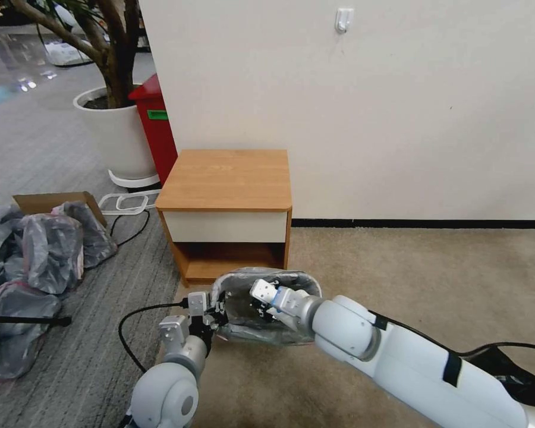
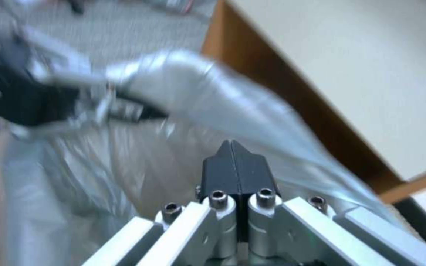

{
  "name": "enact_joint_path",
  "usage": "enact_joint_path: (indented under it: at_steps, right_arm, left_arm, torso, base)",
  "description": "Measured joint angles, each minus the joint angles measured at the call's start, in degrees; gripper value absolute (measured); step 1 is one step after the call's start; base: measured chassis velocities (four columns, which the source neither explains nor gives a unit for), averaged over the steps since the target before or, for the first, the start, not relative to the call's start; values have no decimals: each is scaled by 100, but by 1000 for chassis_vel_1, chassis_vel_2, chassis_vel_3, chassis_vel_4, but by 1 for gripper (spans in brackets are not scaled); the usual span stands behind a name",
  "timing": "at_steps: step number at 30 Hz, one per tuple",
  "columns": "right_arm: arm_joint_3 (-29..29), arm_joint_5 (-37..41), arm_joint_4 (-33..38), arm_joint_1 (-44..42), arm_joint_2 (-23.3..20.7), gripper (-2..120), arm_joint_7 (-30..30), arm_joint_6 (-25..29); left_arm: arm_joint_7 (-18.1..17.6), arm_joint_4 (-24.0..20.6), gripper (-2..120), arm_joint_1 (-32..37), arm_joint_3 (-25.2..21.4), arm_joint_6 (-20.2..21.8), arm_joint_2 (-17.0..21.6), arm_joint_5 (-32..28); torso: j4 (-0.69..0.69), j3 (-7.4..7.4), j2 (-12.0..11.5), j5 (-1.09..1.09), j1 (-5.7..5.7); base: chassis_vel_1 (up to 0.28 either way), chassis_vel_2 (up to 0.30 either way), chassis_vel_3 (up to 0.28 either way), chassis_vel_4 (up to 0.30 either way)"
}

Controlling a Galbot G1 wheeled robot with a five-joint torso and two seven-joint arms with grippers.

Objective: Pick up the garbage bag from the table and place it over the trash can.

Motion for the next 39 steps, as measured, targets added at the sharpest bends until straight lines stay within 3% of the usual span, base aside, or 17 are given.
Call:
enact_joint_path:
  at_steps: [2,4,5,9,10,14,15,18,29,39]
  right_arm:
    - [490,6,217,-688,-101,0,242,621]
    - [1126,-17,397,-1480,-89,10,451,1189]
    - [1126,-17,397,-1480,-89,10,451,1189]
    - [2328,-334,536,-2671,273,26,635,2268]
    - [2328,-334,536,-2671,273,26,635,2268]
    - [3558,-695,510,-3790,1114,44,822,3202]
    - [3558,-695,510,-3790,1114,44,822,3202]
    - [4203,-873,460,-4291,1706,59,842,3696]
    - [5046,-1010,477,-4760,2294,99,832,4034]
    - [5342,-830,361,-4798,2292,100,826,4090]
  left_arm:
    - [-164,45,3,-30,-2,96,-41,-281]
    - [-287,67,3,-18,1,205,-59,-488]
    - [-287,67,3,-18,1,205,-59,-488]
    - [-415,69,3,105,35,348,-66,-578]
    - [-415,69,3,105,35,348,-66,-578]
    - [-550,38,3,263,176,428,-61,-576]
    - [-550,38,3,263,176,428,-61,-576]
    - [-626,-81,3,366,349,520,-25,-573]
    - [-665,-179,3,478,724,661,151,-523]
    - [-571,-171,3,499,556,838,263,-518]
  torso:
    - [-3,0,0,1,0]
    - [-3,0,0,1,0]
    - [-3,0,0,1,0]
    - [-1,0,0,0,-1]
    - [-1,0,0,0,-1]
    - [-3,-1,0,0,0]
    - [-3,-1,0,0,0]
    - [-2,-1,0,2,-1]
    - [0,-1,1,2,-1]
    - [-1,0,1,0,0]
  base:
    - [0,0,0,0]
    - [0,0,0,0]
    - [0,0,0,0]
    - [0,0,0,0]
    - [0,0,0,0]
    - [0,0,0,0]
    - [0,0,0,0]
    - [0,0,0,0]
    - [0,0,0,0]
    - [0,0,0,0]
